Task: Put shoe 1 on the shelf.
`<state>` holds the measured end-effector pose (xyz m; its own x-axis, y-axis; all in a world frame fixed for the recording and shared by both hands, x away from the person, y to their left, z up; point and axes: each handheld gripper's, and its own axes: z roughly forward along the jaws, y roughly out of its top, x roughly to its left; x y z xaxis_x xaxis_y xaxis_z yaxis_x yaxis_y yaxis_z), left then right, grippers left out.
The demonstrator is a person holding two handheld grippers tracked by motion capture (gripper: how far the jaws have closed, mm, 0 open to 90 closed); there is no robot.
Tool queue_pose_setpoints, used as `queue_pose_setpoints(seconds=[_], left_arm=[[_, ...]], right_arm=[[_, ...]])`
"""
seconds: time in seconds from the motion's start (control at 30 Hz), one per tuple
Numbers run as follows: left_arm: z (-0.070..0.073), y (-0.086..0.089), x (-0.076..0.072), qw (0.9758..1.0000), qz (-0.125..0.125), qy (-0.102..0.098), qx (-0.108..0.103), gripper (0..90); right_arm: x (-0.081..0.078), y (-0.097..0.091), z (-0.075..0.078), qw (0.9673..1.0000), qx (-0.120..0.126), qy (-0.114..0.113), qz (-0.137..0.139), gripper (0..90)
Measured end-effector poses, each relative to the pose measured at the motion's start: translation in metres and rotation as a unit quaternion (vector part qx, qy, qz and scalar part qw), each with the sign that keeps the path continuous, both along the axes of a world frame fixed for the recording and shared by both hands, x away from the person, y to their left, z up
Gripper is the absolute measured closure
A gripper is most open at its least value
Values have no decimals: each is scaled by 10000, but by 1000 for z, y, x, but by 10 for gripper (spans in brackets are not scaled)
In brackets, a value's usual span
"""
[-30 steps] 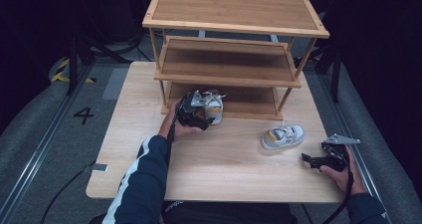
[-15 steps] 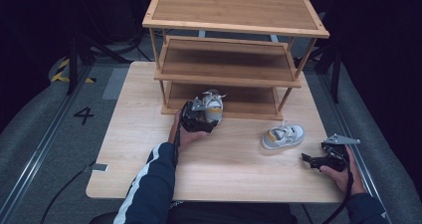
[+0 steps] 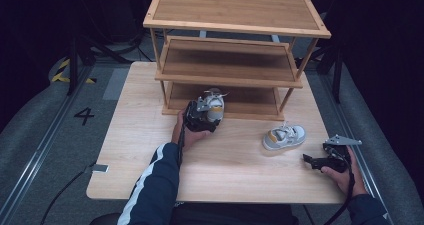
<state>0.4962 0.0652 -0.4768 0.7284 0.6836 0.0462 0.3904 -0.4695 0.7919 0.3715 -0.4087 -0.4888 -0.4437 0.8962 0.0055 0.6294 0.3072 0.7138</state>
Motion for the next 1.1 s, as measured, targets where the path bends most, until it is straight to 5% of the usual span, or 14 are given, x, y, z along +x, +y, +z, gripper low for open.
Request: queue_pose_setpoints(seconds=[0.1, 0.13, 0.8, 0.9, 0.93, 0.97, 1.0, 1.07, 1.1], left_arm=[[0, 1, 2, 9999, 91, -67, -6, 275], [-1, 3, 6, 9998, 68, 74, -142, 279], [-1, -10, 35, 9996, 246, 100, 22, 284], [-1, -12, 34, 9995, 311, 105, 29, 282], [0, -9, 34, 9996, 268, -36, 35, 282], [-1, -8, 29, 9993, 277, 152, -191, 286], [-1, -6, 28, 9995, 196, 148, -202, 294], [-1, -4, 26, 9995, 157, 162, -207, 291], [-1, 1, 21, 9998, 167, 119, -52, 282]], right_arm=[[0, 0, 0, 10000, 6, 4, 3, 6], [0, 0, 0, 10000, 11, 7, 5, 7], [1, 3, 0, 9999, 9, 6, 129, 6], [1, 3, 0, 9999, 10, 7, 134, 6], [1, 3, 0, 9999, 9, 7, 134, 6], [1, 3, 0, 9999, 11, 5, 136, 6], [1, 3, 0, 9999, 10, 6, 136, 6], [1, 3, 0, 9999, 12, 7, 137, 6], [1, 3, 0, 9999, 12, 8, 136, 6]])
